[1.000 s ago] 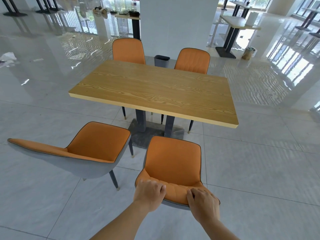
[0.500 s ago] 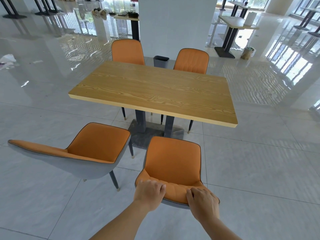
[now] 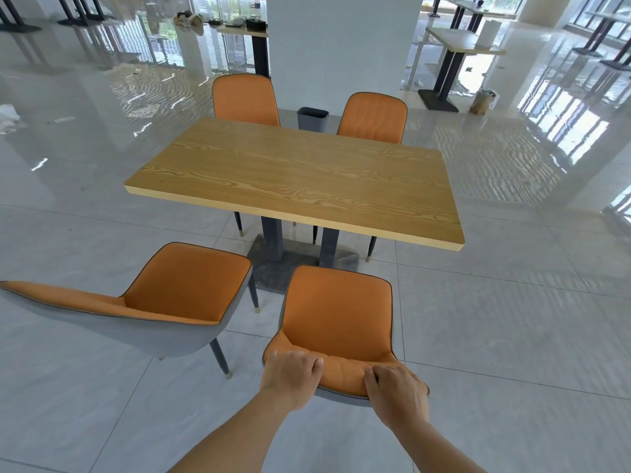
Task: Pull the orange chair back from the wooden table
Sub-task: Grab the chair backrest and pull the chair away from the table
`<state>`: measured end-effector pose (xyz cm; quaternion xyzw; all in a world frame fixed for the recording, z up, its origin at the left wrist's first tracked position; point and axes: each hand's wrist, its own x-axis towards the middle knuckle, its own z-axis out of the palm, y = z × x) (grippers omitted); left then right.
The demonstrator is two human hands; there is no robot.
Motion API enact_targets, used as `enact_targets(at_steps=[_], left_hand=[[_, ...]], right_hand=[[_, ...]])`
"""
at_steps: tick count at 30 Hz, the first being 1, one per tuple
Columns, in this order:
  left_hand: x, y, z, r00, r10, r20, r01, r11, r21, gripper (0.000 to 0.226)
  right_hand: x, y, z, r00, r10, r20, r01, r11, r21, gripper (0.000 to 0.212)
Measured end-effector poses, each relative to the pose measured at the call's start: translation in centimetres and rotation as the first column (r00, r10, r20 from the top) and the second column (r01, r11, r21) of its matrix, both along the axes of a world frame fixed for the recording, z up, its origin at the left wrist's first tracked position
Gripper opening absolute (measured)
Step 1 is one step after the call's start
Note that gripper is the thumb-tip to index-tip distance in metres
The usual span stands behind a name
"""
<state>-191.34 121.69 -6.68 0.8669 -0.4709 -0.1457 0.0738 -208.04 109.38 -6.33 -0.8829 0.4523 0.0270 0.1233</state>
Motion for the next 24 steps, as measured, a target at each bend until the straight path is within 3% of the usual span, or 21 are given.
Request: enact_targets(at_steps=[11, 15, 24], left_hand=[[0.0, 0.2, 0.1, 1.000, -0.006, -0.020, 0.005, 1.000, -0.024, 0.042], [0.2, 0.2, 0.4, 0.998, 0.015, -0.062, -0.017, 0.999, -0.035, 0.043], [2.4, 0.3, 2.7, 0.996, 0.089, -0.029, -0.086, 0.993, 0.078, 0.032]], right_hand=[[-0.2, -0.4, 0.0, 0.999, 0.036, 0.007, -0.036, 0.999, 0.036, 0.044], [0.2, -0.9, 0.3, 1.000, -0.021, 0.002, 0.020, 0.989, 0.147, 0.038], [0.8, -3.3, 2.4, 0.996, -0.069, 0.056, 0.053, 0.966, 0.254, 0.030]])
